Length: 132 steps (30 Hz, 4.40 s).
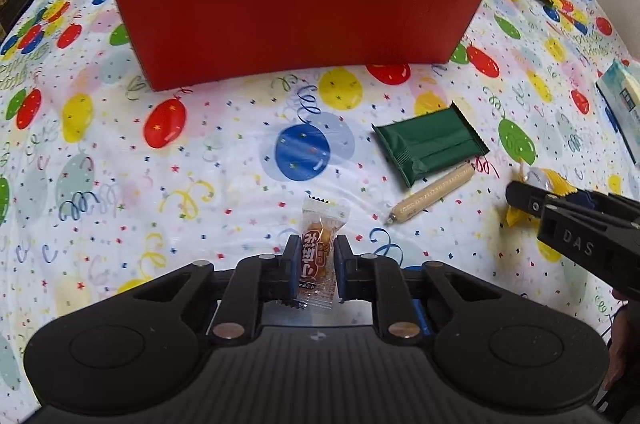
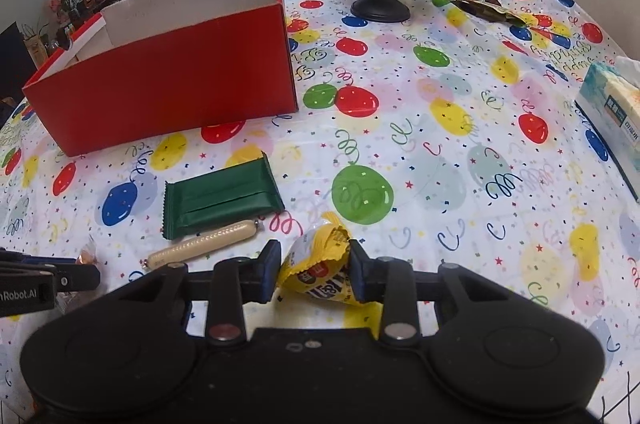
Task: Organize snacks
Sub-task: 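Lift both held snacks toward the red box, then lower both snacks into the red box and open both tools, then withdraw both tools from the box toward the green packet and stick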
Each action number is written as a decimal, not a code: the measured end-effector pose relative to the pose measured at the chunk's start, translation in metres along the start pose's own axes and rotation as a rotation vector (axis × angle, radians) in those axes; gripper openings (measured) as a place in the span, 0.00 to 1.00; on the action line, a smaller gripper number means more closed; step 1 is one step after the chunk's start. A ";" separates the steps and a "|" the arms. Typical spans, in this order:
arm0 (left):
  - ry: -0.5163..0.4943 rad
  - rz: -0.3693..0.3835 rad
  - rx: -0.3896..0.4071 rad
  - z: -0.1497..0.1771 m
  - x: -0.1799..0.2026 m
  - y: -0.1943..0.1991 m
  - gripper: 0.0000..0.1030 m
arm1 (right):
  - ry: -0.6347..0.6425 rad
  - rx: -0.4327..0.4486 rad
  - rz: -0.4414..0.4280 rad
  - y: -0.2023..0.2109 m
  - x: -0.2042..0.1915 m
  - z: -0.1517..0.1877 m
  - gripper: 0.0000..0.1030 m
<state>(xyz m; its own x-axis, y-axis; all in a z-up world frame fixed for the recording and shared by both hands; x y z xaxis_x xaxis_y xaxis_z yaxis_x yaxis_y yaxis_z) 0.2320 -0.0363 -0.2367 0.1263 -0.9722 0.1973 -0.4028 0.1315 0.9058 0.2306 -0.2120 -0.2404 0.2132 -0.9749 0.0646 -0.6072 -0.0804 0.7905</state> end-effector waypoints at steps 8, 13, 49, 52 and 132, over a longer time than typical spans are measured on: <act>0.053 0.039 0.024 -0.018 -0.017 0.031 0.16 | -0.009 0.050 -0.020 0.036 -0.009 -0.011 0.32; 0.082 0.074 0.049 -0.031 -0.027 0.057 0.16 | -0.009 0.102 -0.046 0.064 -0.020 -0.024 0.32; 0.064 0.039 0.318 -0.184 -0.026 0.107 0.16 | 0.187 0.310 -0.118 0.056 -0.055 -0.202 0.32; 0.059 0.016 0.305 -0.200 -0.025 0.088 0.16 | 0.197 0.283 -0.131 0.033 -0.054 -0.210 0.32; -0.008 0.106 0.331 -0.142 -0.051 0.153 0.68 | 0.154 0.350 -0.216 0.109 -0.091 -0.156 0.94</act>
<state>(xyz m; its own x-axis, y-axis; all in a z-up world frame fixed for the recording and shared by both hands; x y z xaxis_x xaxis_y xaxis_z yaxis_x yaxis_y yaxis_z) 0.2926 0.0613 -0.0550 0.0614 -0.9582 0.2796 -0.6860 0.1630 0.7091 0.2639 -0.1001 -0.0650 0.4594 -0.8877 0.0317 -0.7530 -0.3703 0.5439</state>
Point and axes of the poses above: each gripper's, at about its wrist camera, not at the fingertips, and y roughly against the way its jaws point, x to its right, z to its underside, the point moved 6 cm from there along -y, roughly the way its jaws point, and after that the axes turned 13 degrees about y, right-handed, at the moved point
